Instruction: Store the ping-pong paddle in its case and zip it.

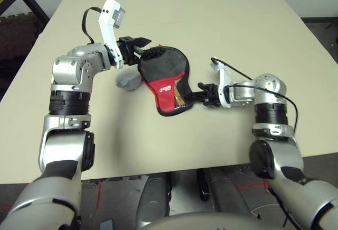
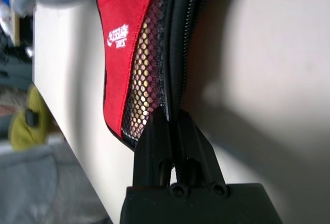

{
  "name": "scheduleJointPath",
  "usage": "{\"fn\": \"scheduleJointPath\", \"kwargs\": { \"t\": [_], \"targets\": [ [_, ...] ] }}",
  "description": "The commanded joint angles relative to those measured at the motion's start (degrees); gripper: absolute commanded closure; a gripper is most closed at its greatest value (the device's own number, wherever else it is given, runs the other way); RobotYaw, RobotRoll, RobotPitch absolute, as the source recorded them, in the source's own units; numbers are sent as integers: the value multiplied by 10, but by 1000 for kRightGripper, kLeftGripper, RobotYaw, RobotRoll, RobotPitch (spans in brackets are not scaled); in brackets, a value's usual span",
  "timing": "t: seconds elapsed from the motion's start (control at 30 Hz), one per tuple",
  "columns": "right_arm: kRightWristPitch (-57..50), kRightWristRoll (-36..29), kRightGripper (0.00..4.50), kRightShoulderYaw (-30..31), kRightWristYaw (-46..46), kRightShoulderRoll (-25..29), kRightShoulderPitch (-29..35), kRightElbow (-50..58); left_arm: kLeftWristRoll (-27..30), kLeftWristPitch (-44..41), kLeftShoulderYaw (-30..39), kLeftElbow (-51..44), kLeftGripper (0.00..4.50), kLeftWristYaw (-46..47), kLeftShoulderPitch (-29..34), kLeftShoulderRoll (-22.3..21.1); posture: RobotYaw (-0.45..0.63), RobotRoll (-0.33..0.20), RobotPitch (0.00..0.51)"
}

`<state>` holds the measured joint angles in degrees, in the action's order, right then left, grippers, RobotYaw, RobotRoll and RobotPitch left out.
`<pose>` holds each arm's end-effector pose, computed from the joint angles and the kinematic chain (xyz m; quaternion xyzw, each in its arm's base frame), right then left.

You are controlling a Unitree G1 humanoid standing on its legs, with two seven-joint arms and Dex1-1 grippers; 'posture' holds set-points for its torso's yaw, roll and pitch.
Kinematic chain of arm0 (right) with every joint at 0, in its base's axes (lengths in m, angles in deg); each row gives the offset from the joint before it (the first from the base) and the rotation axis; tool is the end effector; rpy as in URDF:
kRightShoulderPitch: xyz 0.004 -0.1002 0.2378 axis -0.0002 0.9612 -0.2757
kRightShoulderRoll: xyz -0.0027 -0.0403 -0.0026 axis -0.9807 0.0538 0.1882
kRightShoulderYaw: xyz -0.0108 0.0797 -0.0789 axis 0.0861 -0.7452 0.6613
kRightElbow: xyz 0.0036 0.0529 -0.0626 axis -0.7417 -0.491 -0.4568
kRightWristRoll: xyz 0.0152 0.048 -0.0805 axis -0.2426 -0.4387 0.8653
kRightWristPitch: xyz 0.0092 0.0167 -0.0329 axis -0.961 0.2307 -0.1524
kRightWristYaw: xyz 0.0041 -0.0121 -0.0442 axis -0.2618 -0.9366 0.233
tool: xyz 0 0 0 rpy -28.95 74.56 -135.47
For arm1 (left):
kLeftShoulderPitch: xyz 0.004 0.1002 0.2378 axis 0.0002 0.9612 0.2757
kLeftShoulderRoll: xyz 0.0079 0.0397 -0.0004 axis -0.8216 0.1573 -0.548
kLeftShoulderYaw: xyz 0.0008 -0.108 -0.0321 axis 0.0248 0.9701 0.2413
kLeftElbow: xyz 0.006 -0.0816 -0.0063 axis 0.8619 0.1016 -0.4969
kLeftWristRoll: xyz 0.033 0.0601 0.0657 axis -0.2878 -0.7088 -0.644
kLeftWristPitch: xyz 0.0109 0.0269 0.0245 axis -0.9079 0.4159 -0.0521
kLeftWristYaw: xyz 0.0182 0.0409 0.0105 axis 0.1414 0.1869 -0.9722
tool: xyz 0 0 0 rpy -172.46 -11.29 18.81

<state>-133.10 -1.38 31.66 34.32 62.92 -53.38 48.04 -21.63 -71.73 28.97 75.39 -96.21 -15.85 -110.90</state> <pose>0.2912 -0.1517 0.1354 0.2232 0.4598 0.4091 0.7559 0.3210 0.2424 0.2260 0.0115 0.0853 -0.3880 0.9176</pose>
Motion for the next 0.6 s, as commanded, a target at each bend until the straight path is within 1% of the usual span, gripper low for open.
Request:
{"fn": "scheduleJointPath", "kwargs": {
  "t": [0.03, 0.1, 0.13, 0.2, 0.3, 0.4, 0.5, 0.6],
  "targets": [
    [-19, -130, 4488, 92, -13, 88, 58, 62, -8, 9, -11, 13, 0, -7, -2, -4, -58, 0, 160],
    [-19, -216, 4488, 126, -25, 156, 90, 106, -12, 15, -15, 19, 0, -10, -4, -5, -65, 0, 161],
    [-19, -254, 4488, 136, -35, 182, 99, 119, -13, 17, -16, 22, 0, -11, -4, -5, -69, 0, 161],
    [-19, -315, 4488, 150, -61, 213, 108, 133, -15, 20, -17, 25, 0, -13, -6, -5, -73, 0, 161],
    [-19, -386, 4488, 166, -99, 240, 116, 145, -18, 23, -20, 32, 0, -16, -10, -5, -83, 0, 162],
    [-18, -439, 4488, 176, -139, 250, 123, 149, -20, 27, -22, 42, 0, -19, -16, -5, -88, 0, 162],
    [3, -488, 4488, 196, -181, 263, 126, 149, -21, 30, -24, 50, 0, -22, -21, -4, -89, 0, 164],
    [45, -533, 4488, 208, -233, 273, 119, 142, -22, 30, -25, 56, 0, -24, -24, -5, -91, 0, 166]
  ]
}}
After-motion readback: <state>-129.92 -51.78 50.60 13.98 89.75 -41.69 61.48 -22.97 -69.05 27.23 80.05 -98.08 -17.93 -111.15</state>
